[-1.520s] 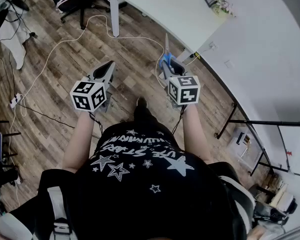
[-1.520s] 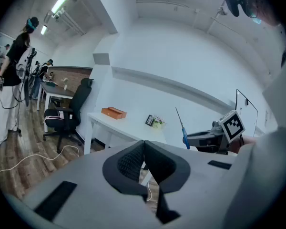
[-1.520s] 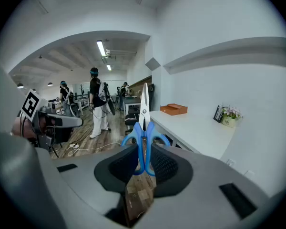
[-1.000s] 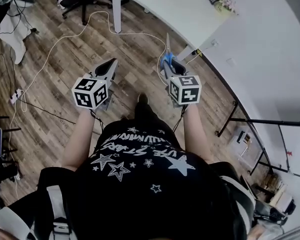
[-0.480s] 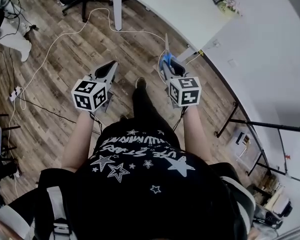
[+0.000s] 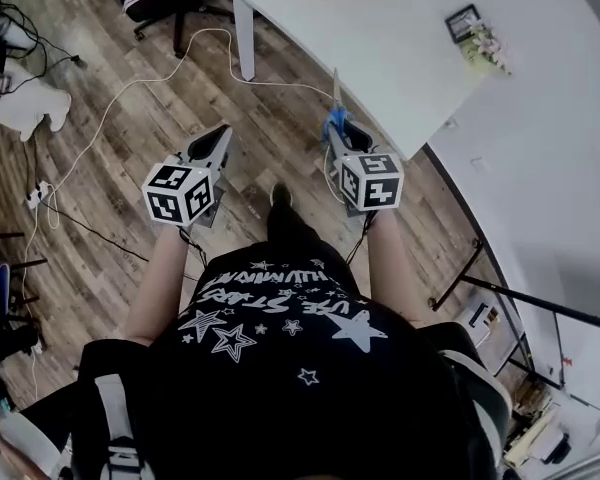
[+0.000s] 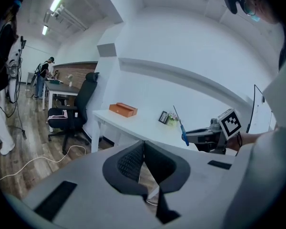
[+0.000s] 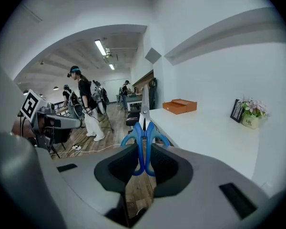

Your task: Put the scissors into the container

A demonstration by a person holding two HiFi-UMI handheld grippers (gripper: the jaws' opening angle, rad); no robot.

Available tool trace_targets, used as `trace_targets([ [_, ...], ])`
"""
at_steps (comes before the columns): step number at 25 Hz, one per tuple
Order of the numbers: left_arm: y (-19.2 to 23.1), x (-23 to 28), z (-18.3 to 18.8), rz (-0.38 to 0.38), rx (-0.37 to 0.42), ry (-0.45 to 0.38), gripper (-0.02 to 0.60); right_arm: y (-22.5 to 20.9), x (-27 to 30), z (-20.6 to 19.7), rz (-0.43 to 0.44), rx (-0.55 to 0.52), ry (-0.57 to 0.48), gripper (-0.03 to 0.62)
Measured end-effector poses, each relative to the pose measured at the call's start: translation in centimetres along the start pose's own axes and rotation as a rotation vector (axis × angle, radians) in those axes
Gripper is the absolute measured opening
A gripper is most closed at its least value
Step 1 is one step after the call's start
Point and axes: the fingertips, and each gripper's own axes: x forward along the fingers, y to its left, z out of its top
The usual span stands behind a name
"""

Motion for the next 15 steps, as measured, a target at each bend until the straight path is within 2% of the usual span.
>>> trace_targets([
  [6,2.9,8.2,6.0,0.034,-0.014,-0.022,0.020,-6.8,6.7,6.0,0.031,0.011,-0.023,0.101],
  [15,4.3,17.9,11.0,0.048,-0.017,-0.027,0.020,-15.2,12.6,10.4,0.050,0.020,-0.032,0.101],
])
